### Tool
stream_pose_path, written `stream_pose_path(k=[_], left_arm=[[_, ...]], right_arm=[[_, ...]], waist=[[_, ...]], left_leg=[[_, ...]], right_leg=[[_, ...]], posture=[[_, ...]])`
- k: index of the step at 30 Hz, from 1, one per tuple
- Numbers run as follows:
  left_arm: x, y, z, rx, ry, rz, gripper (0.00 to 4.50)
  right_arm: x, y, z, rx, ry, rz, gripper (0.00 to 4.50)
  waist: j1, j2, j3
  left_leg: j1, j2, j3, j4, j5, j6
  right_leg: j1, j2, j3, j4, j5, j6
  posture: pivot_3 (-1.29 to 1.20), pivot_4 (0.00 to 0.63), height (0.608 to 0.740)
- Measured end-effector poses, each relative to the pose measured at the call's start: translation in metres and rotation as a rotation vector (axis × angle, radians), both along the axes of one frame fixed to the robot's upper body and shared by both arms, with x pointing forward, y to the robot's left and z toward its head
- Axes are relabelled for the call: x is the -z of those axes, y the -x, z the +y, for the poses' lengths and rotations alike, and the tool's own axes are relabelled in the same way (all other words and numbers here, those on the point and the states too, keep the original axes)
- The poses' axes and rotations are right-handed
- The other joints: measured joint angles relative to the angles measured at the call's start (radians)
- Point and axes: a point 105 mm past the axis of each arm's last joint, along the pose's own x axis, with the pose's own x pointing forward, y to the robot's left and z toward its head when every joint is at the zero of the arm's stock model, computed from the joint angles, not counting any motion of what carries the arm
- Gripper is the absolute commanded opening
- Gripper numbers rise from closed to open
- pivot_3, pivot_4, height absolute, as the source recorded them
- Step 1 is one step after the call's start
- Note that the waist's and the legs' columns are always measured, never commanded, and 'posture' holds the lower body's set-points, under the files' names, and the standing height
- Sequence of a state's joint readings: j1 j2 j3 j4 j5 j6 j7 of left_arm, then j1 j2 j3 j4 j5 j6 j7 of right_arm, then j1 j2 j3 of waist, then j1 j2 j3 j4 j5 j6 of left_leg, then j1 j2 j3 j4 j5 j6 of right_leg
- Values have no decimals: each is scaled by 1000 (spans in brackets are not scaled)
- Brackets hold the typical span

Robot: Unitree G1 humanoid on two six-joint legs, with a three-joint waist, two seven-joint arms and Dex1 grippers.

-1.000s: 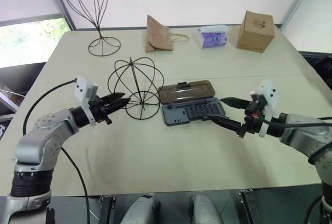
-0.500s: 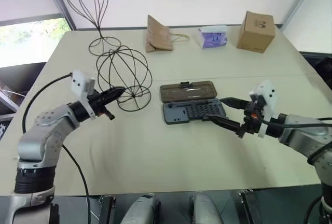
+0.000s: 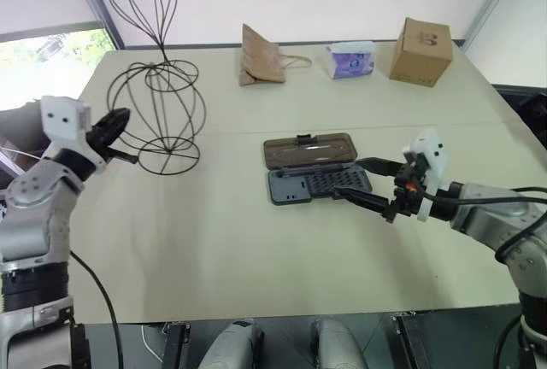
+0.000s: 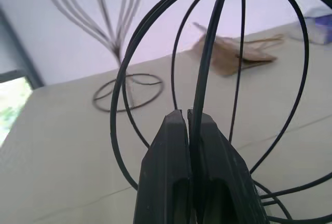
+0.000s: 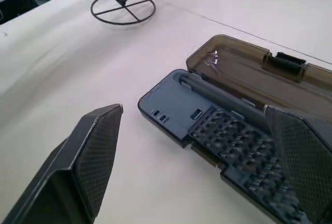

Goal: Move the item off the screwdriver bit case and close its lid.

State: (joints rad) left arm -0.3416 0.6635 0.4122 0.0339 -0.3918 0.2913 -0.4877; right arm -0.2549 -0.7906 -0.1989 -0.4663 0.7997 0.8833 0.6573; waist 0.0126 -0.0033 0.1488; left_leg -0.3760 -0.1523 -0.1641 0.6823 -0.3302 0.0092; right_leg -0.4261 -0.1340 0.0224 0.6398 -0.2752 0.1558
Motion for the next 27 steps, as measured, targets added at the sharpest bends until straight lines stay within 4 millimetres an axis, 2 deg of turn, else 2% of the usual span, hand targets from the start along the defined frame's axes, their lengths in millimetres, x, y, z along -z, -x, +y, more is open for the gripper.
stream_pose_path(k=[7,12,16,19,22,25,26,27], left_arm=[[2,11,35,-199,-8,-38,42],[14,26,60,-349,11,-41,42],[30,34,60,-368,31,-13,42],[38,38,55,-363,55,-4,986],[49,41,53,-362,83,25,2439],[50,42,52,-364,82,29,4119],[48,42,51,-361,79,22,4487],[46,42,50,-359,76,16,4487]], right_arm=[[1,-2,2,-15,2,2,4500],[0,-3,3,-23,1,1,4500],[1,-4,3,-24,4,4,4500],[2,-4,2,-27,3,9,4500],[2,-5,1,-23,8,7,4500],[2,-5,2,-26,8,7,4500],[1,-5,2,-28,8,7,4500],[0,-5,2,-31,8,4,4500]], waist=[[0,0,0],[-1,0,0],[3,-1,0],[4,-1,0],[1,-1,0],[1,-1,0],[1,-1,0],[1,-1,0]], left_leg=[[0,0,0,0,0,0],[0,0,0,0,0,0],[0,0,0,0,0,0],[0,0,0,1,0,0],[0,0,0,1,0,0],[0,0,0,1,0,0],[0,0,0,1,0,0],[0,0,0,1,0,0]], right_leg=[[0,0,0,0,0,0],[0,0,0,0,0,0],[1,0,0,0,0,0],[1,0,0,0,0,0],[1,0,0,0,0,0],[1,0,0,1,0,0],[1,0,0,1,0,0],[1,0,0,0,0,0]], posture=[[0,150,740],[0,150,740],[0,150,740],[0,150,740],[0,150,740],[0,150,740],[0,150,740],[0,150,740]])
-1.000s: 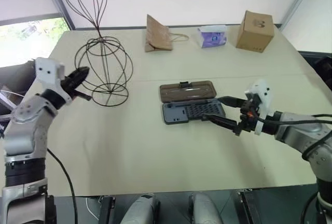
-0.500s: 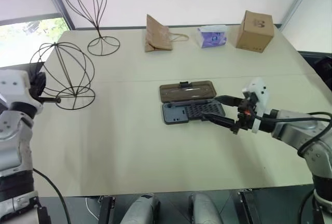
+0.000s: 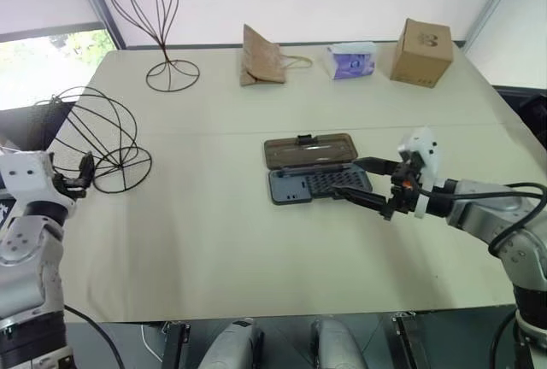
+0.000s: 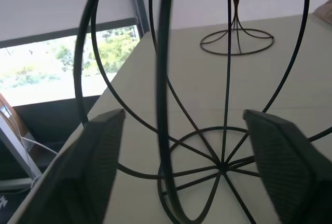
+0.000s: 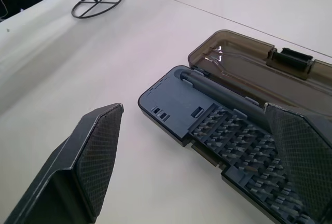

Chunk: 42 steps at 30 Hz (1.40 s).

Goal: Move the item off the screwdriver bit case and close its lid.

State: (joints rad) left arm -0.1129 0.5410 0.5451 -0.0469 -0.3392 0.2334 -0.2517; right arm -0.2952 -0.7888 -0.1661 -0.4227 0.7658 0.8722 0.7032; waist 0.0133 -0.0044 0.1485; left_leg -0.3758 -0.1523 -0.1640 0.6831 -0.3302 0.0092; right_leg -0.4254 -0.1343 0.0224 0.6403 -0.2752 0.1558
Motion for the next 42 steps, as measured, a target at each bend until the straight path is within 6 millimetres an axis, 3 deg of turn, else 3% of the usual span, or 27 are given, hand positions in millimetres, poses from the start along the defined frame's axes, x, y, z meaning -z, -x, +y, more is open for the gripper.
stream_pose_path(k=[7,12,19,23,25,28,31,35,38,42], left_arm=[[-4,13,0,24,35,-8,4487],[-3,34,-7,88,65,23,4487],[15,81,-8,192,185,178,4487],[3,95,-17,358,318,230,4487],[-19,85,-34,482,287,223,4487],[-63,52,-65,654,176,147,4487],[-87,15,-101,790,117,88,4487],[-93,-34,-134,870,56,75,4487],[-78,-65,-157,926,37,114,4487],[-55,-76,-196,1124,-23,220,4487]], right_arm=[[2,-4,-3,6,1,12,4500],[5,-6,-3,-3,6,26,4500],[7,-15,-3,-24,-6,37,4500],[7,-15,-6,-26,-5,44,4500],[4,-15,-11,-16,4,43,4500],[-2,-18,-16,19,10,49,4500],[-11,-22,-21,67,20,35,4500],[-19,-21,-25,106,42,-20,4500],[-16,-18,-27,140,55,-44,4500],[-14,-28,-39,249,103,-83,4500]], waist=[[-2,0,0],[0,0,0],[-1,0,0],[6,0,1],[20,1,1],[34,2,1],[30,2,1],[13,2,1],[-8,2,1],[-25,1,1]], left_leg=[[0,0,0,0,0,0],[0,0,0,-1,0,0],[0,1,0,-1,0,0],[0,1,-1,-1,0,0],[1,1,-1,0,0,0],[1,1,-1,0,0,0],[1,0,0,0,0,0],[-1,1,2,-2,0,0],[-1,1,2,-3,0,0],[-2,1,2,-1,0,0]], right_leg=[[0,0,0,0,0,0],[0,0,0,0,0,0],[0,0,0,-1,0,0],[1,0,0,-4,0,0],[1,1,0,-6,0,-1],[3,1,-1,-8,2,-3],[5,1,-1,-8,2,-3],[0,0,-2,-6,2,-3],[-1,0,-4,-5,2,-3],[-2,0,-4,-4,2,-3]], posture=[[0,150,740],[0,150,740],[0,150,740],[0,150,740],[0,150,740],[0,150,740],[0,150,740],[0,150,740],[0,150,740],[0,150,740]])
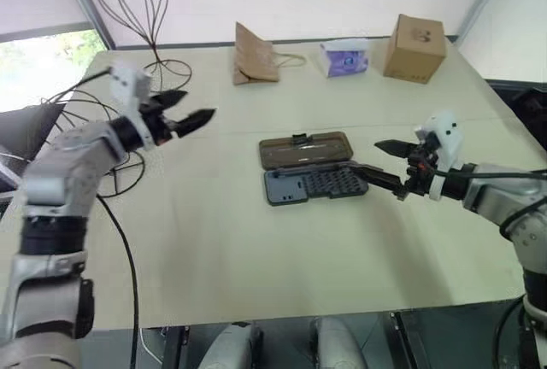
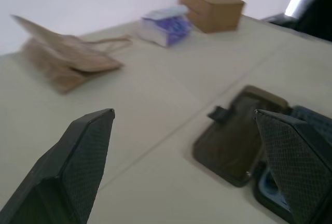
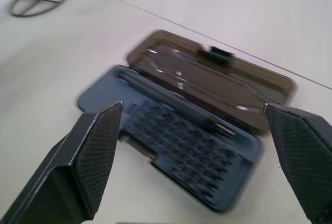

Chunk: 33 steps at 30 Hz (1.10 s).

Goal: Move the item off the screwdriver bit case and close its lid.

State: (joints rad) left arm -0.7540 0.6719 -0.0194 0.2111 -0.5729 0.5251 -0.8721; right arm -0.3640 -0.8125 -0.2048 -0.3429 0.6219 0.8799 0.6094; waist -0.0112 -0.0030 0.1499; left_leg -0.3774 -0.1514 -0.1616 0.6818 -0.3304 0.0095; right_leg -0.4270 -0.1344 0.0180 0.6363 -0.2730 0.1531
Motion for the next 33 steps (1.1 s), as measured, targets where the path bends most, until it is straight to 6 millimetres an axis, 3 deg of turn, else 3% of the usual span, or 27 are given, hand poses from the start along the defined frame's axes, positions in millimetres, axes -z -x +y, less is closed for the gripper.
stream_pose_path(k=[3,10,14,17,23,25,28,33], left_arm=[[16,0,-20,148,-90,40,4487],[45,-20,-15,113,-124,74,4487],[44,-18,-21,129,-106,55,4487],[42,-11,-20,140,-112,42,4487],[40,7,-9,113,-122,29,4487],[39,12,-8,98,-120,19,4487],[39,21,-9,72,-101,13,4500],[45,32,-8,32,-78,41,4500]], right_arm=[[7,-9,-7,58,36,1,4500],[9,-33,-8,123,28,-7,4500],[7,-72,5,156,-9,16,4500],[18,-97,15,175,23,73,4500],[57,-122,22,188,112,225,4500],[60,-127,22,201,117,241,4500],[61,-135,22,236,109,248,3671],[63,-139,32,216,84,246,1201]], waist=[[-5,0,0],[-5,0,0],[-10,0,0],[-13,0,0],[-28,0,0],[-35,0,0],[-41,0,0],[-49,0,0]], left_leg=[[0,0,0,0,0,0],[-1,0,1,1,0,0],[-2,0,1,2,0,0],[-3,0,1,1,0,0],[-11,-1,-1,3,0,0],[-11,-1,-1,3,0,0],[-11,0,-1,3,0,0],[-10,0,-2,4,0,-1]], right_leg=[[0,0,0,0,0,0],[-3,-1,0,8,0,0],[-5,-1,1,11,0,0],[-7,-1,1,12,0,0],[-14,-1,0,13,0,0],[-14,-1,0,13,0,0],[-14,-1,0,14,0,0],[-13,0,0,14,0,0]], posture=[[0,150,740],[0,150,740],[0,150,740],[0,150,740],[0,150,740],[0,150,740],[0,150,740],[0,150,740]])
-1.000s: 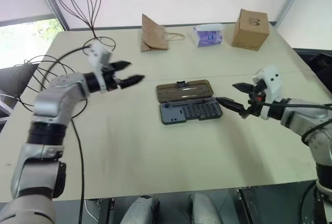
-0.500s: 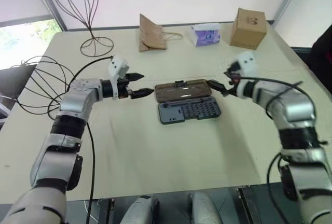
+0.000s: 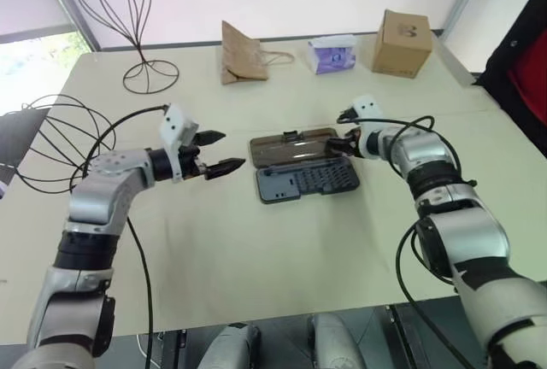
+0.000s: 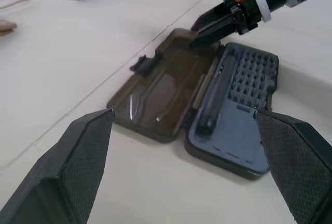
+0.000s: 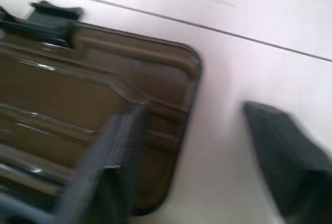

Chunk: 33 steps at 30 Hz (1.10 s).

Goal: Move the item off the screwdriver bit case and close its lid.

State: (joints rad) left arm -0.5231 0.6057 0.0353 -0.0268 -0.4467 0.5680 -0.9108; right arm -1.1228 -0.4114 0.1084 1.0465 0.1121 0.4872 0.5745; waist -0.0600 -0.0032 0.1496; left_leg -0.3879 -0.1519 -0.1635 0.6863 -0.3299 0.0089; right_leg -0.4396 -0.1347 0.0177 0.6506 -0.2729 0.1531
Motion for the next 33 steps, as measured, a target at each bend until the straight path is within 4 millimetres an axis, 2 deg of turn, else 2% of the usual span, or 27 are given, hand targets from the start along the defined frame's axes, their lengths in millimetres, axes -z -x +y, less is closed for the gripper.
stream_pose_path(k=[2,3,6,9,13,16,21,26,30,33], left_arm=[[0,3,1,-13,5,2,4500],[-2,3,2,-25,13,1,4500],[-5,3,3,-40,20,-10,4500],[0,5,5,-55,17,2,4500],[4,5,5,-62,17,11,4500],[6,7,5,-61,18,15,4500],[12,9,2,-50,23,32,4500],[15,9,-5,-23,26,41,4500],[19,9,-12,10,30,60,4500],[15,8,-13,16,27,39,4500]], right_arm=[[0,-1,-5,13,35,-7,253],[0,-2,-4,13,36,-7,82],[0,-1,-4,-11,75,-7,82],[-1,-1,-4,-8,69,4,82],[-1,7,-15,46,46,46,82],[0,20,-30,141,18,79,82],[-3,54,-46,299,-28,135,82],[-5,90,-24,318,-65,167,82],[-1,107,-2,274,-102,185,82],[1,113,-2,275,-103,179,82]], waist=[[0,0,0],[1,0,0],[2,0,-1],[2,0,-1],[13,0,-1],[25,0,-1],[43,0,-1],[37,0,-1],[35,0,-1],[37,0,-1]], left_leg=[[0,0,0,2,0,0],[0,0,-1,3,0,0],[0,-1,-1,3,0,0],[0,-1,-1,3,0,0],[0,-2,-2,4,0,0],[0,-4,-5,7,0,0],[-3,-5,-6,9,0,0],[-3,-4,-3,10,0,0],[-3,-4,-3,10,0,0],[-3,-5,-3,10,0,0]], right_leg=[[1,0,0,0,0,0],[1,0,0,0,0,0],[2,0,0,0,0,0],[2,0,0,1,0,0],[2,0,0,3,0,0],[3,-1,0,3,0,0],[2,-1,1,3,0,0],[0,-1,2,8,0,0],[-2,-2,3,12,0,0],[-2,-3,2,12,0,0]], posture=[[0,150,740],[0,150,740],[0,150,740],[0,150,740],[0,150,740],[0,150,740],[0,150,740],[0,150,740],[0,150,740],[0,150,740]])
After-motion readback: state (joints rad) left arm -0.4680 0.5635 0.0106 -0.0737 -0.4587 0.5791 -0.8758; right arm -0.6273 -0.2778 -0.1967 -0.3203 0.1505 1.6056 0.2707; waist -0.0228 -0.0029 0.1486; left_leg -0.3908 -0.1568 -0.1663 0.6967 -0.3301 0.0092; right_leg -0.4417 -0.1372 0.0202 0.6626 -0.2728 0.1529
